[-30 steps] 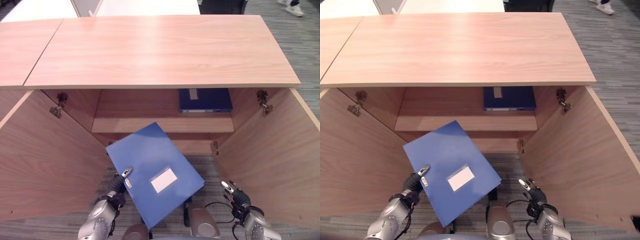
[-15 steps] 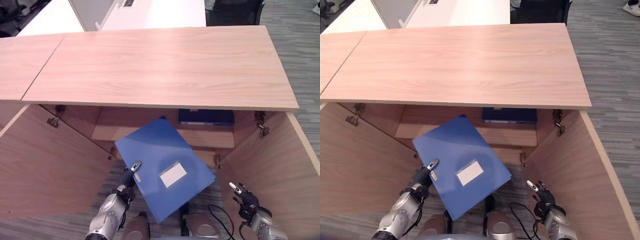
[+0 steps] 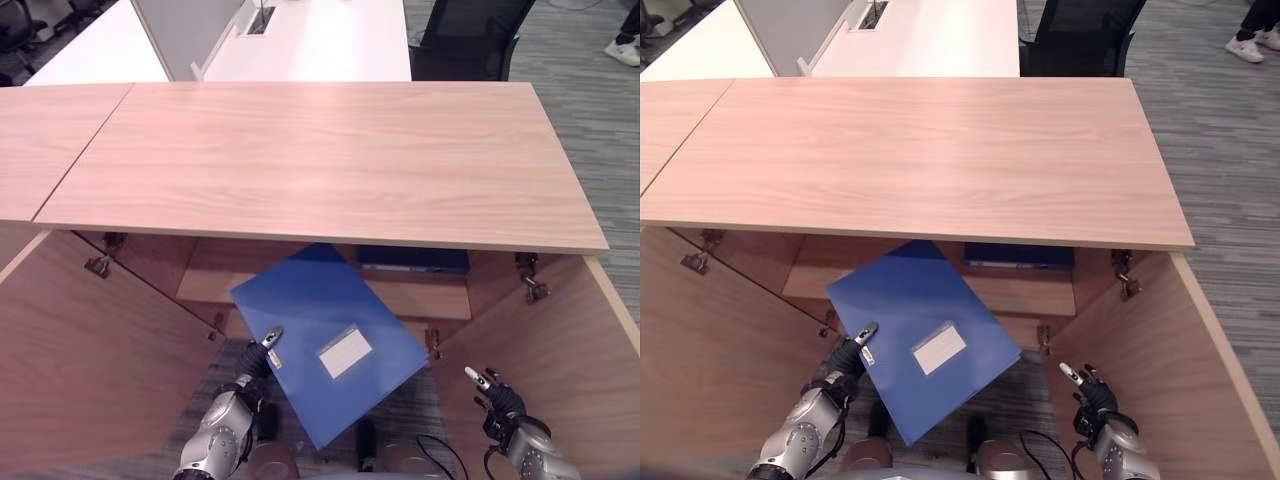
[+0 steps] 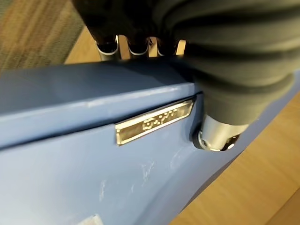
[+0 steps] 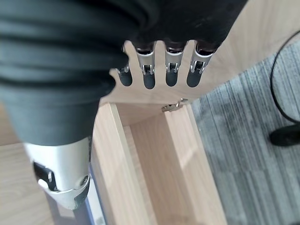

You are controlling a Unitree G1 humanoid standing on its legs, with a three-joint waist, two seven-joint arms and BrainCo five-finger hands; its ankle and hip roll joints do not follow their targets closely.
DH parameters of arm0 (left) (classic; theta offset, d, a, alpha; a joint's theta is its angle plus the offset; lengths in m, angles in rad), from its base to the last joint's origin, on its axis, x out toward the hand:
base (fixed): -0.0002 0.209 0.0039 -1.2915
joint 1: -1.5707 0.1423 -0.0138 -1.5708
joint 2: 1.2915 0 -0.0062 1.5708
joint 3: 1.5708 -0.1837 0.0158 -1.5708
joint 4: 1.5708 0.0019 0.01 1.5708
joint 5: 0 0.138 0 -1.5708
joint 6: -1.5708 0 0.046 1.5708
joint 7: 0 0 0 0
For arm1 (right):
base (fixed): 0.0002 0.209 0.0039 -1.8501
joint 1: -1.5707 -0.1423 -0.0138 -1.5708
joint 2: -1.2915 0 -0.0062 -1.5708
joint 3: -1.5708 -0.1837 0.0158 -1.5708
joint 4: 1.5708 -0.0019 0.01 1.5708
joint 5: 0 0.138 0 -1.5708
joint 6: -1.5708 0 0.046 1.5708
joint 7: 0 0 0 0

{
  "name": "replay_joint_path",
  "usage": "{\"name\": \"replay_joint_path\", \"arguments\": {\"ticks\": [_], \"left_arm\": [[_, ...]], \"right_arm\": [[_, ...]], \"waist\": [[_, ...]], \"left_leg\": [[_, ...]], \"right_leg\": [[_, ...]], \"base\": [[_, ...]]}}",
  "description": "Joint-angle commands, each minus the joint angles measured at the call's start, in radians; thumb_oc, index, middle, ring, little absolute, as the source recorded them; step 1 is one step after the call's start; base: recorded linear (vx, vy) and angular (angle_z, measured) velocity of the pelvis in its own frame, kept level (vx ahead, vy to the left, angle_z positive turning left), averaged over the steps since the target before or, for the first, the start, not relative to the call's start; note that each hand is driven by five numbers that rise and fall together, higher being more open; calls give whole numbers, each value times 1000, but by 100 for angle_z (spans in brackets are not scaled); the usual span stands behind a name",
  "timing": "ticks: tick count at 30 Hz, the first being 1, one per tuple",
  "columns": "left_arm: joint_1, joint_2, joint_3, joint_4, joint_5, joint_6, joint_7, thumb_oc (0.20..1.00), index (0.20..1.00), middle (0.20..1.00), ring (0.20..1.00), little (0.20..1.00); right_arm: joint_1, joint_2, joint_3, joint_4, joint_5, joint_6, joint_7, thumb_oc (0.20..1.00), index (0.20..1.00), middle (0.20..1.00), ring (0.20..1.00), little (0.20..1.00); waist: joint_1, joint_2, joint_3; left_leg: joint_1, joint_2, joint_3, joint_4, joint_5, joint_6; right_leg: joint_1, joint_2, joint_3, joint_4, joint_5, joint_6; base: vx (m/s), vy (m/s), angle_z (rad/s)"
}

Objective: Put the empty folder in the office cabinet

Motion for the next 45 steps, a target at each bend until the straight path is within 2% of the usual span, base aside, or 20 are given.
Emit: {"name": "replay_joint_path", "arguments": {"ticks": [1,6,9,12,14,15,16,17,19,20,27,29,32,33,34,35,36,37,41,45], "left_arm": [[-8,38,17,-98,-30,-70,-25,200,200,200,200,200],[-27,62,10,-105,-20,-71,-18,200,200,200,200,200],[-37,78,17,-110,-16,-71,-9,200,200,200,200,200],[-36,87,32,-116,-20,-72,0,200,200,200,200,200],[-24,88,51,-121,-30,-71,13,200,200,200,200,200],[-24,71,59,-112,-36,-75,22,200,200,200,200,200],[-27,63,60,-108,-42,-78,27,200,200,200,200,200],[-27,62,60,-108,-42,-78,27,200,200,200,200,200],[-34,49,53,-98,-51,-80,37,200,200,200,200,200],[-55,17,39,-76,-85,-89,51,200,200,200,200,200],[-51,-7,34,-81,-111,-91,56,200,200,200,200,200],[-47,-13,34,-83,-126,-92,51,200,200,200,200,200],[-57,-18,32,-83,-133,-93,55,200,200,200,200,200],[-64,-25,32,-84,-142,-99,57,200,200,200,200,200],[-64,-25,32,-84,-142,-99,57,200,200,200,200,200],[-64,-25,32,-84,-142,-99,57,200,200,200,200,200],[-74,-39,31,-79,-153,-106,71,200,200,200,200,200],[-76,-41,31,-75,-151,-105,78,200,200,200,200,200],[-95,-65,41,-63,-186,-142,101,200,200,200,200,200],[-134,-85,57,-64,-247,-182,135,200,200,200,200,200]], "right_arm": [[-28,17,-11,17,28,-29,10,1000,1000,1000,1000,1000],[-52,53,5,20,33,-28,-1,1000,1000,1000,1000,1000],[-73,72,13,21,42,-30,-6,1000,1000,1000,1000,1000],[-90,84,25,18,46,-30,-6,1000,1000,1000,1000,1000],[-97,97,47,9,45,-29,-4,1000,1000,1000,1000,1000],[-89,99,52,17,55,-34,-4,1000,1000,1000,1000,1000],[-87,98,53,20,65,-38,-7,1000,1000,1000,1000,1000],[-87,98,53,21,65,-39,-7,1000,1000,1000,1000,1000],[-78,97,52,26,83,-45,-18,1000,1000,1000,1000,1000],[-64,98,39,33,121,-55,-30,1000,1000,1000,1000,1000],[-38,90,40,46,128,-51,-24,1000,1000,1000,1000,1000],[-25,80,35,41,133,-51,-13,1000,1000,1000,1000,1000],[-28,67,30,37,137,-55,-14,1000,1000,1000,1000,1000],[-35,53,26,41,137,-54,-18,1000,1000,1000,1000,1000],[-35,53,26,41,137,-54,-18,1000,1000,1000,1000,1000],[-35,53,26,41,137,-54,-18,1000,1000,1000,1000,1000],[-42,43,16,52,142,-53,-27,1000,1000,1000,1000,1000],[-42,41,12,53,143,-56,-33,1000,1000,1000,1000,1000],[-38,54,16,53,140,-61,-29,1000,1000,1000,1000,1000],[-46,83,34,41,160,-71,-34,1000,1000,1000,1000,1000]], "waist": [[25,-82,-22],[33,-110,-23],[34,-116,-13],[52,-116,2],[68,-108,16],[58,-106,23],[51,-106,25],[51,-105,26],[41,-106,32],[28,-111,30],[18,-105,26],[15,-102,32],[18,-110,50],[21,-120,64],[19,-119,62],[19,-119,62],[21,-122,70],[25,-118,66],[17,-105,52],[4,-118,46]], "left_leg": [[-25,-71,17,43,-97,4],[-55,-130,37,71,-146,48],[-58,-149,62,66,-159,72],[-53,-145,99,61,-165,85],[-36,-139,142,52,-167,98],[-11,-157,144,40,-169,111],[-8,-168,141,39,-170,115],[-5,-166,141,38,-172,113],[6,-185,131,36,-181,115],[9,-205,110,41,-191,112],[23,-193,99,98,-228,95],[9,-179,100,174,-241,76],[-72,-186,81,294,-219,52],[-128,-192,62,381,-207,37],[-133,-192,60,387,-209,37],[-133,-192,60,387,-209,37],[-174,-148,61,379,-203,27],[-177,-137,55,343,-204,29],[-137,-114,33,223,-187,31],[-118,-108,60,180,-187,38]], "right_leg": [[-15,-212,64,36,-55,171],[-66,-282,90,56,-20,218],[-127,-288,101,131,0,225],[-168,-287,53,199,14,226],[-196,-293,-83,285,33,220],[-216,-198,-61,300,-20,202],[-231,-157,-49,282,-37,184],[-230,-155,-49,284,-41,183],[-231,-112,-38,236,-62,150],[-204,-104,5,164,-53,132],[-150,-106,-14,128,-52,111],[-123,-102,-20,115,-66,95],[-112,-108,-27,106,-68,82],[-107,-113,-28,104,-78,72],[-109,-113,-30,104,-78,72],[-109,-113,-30,104,-78,72],[-97,-132,-35,111,-99,79],[-95,-131,-34,117,-107,82],[-121,-120,-13,153,-125,83],[-149,-116,-3,152,-111,88]], "base": [[50,222,3],[2,228,-2],[-24,201,-8],[-40,146,-41],[23,215,-84],[99,272,-40],[118,166,-42],[65,45,-28],[121,-20,18],[158,-100,39],[93,-130,20],[68,-140,15],[-38,-87,15],[-23,-47,22],[-23,-48,26],[56,31,22],[97,50,12],[99,49,5],[76,64,-8],[4,43,4]]}}
